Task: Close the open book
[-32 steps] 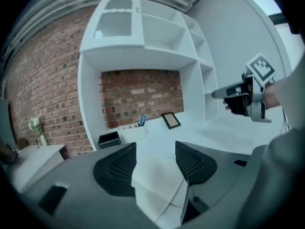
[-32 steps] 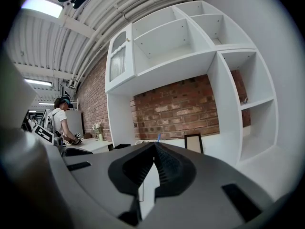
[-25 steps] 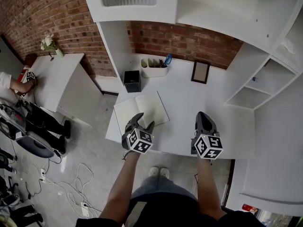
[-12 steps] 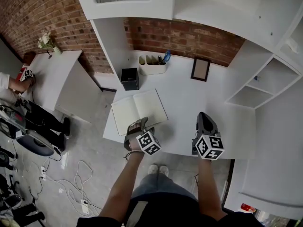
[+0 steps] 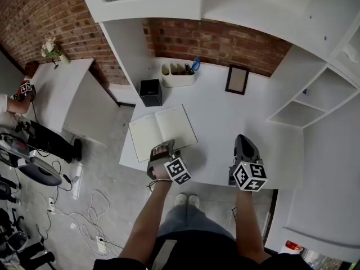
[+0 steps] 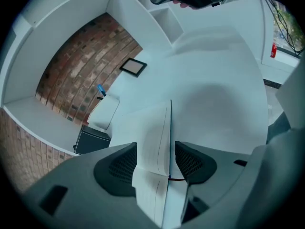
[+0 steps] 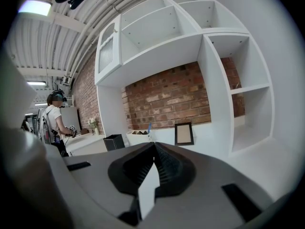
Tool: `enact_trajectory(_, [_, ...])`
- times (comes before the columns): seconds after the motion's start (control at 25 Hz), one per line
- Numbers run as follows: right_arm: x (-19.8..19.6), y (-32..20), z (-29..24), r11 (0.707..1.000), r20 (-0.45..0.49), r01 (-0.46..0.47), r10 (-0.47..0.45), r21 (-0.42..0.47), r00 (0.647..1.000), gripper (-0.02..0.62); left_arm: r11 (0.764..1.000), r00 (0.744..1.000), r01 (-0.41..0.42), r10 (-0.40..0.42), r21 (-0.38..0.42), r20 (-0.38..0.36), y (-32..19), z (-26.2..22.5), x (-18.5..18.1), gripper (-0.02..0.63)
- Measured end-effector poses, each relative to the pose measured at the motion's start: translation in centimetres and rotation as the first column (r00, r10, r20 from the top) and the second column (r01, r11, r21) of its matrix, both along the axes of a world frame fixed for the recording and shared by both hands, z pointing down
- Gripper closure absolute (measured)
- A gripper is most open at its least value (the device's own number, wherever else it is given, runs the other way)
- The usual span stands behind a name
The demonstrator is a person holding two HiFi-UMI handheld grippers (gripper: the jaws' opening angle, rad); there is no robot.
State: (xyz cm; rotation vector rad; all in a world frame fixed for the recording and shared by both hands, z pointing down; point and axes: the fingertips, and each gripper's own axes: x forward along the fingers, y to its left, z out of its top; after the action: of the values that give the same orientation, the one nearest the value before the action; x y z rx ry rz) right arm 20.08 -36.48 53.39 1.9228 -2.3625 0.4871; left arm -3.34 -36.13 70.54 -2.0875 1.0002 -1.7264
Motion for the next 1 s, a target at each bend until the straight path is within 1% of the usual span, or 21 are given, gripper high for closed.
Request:
enact_trajectory(0.24, [0.6, 0.0, 0.2, 1.0, -0.006, -0.009, 0.009, -0.007, 1.0, 0.597, 1.0, 1.0, 0.004, -0.004, 0.009, 0.023, -0.5, 0.1, -0.3, 0.373])
enact_trajectory(0.44, [0.9, -0.1, 0.4, 1.0, -0.004, -0.014, 0.014, -0.01, 1.0, 0.597, 0.999, 0.997, -0.035, 0.034, 0.022, 0.064, -0.4, 0.2, 0.0, 0.387])
enact_trajectory(0.64, [0.8, -0.2, 0.6, 1.0, -0.002, -0.01, 0.01, -0.013, 1.0, 0.597, 0.998, 0.994, -0.06, 0.058, 0.016, 0.089, 0.0, 0.7, 0.3, 0.431])
enact_trajectory(0.88, [0.9, -0.1, 0.6, 1.0, -0.003, -0.01, 0.009, -0.018, 1.0, 0.597, 0.994, 0.985, -0.111, 0.109, 0.003, 0.134, 0.7, 1.2, 0.7, 0.512])
enact_trajectory(1.0, [1.0, -0.1, 0.8, 1.0, -0.002, -0.01, 0.01, -0.018, 1.0, 0.597, 0.993, 0.982, -0.119, 0.118, 0.0, 0.145, 0.8, 1.6, 0.8, 0.541])
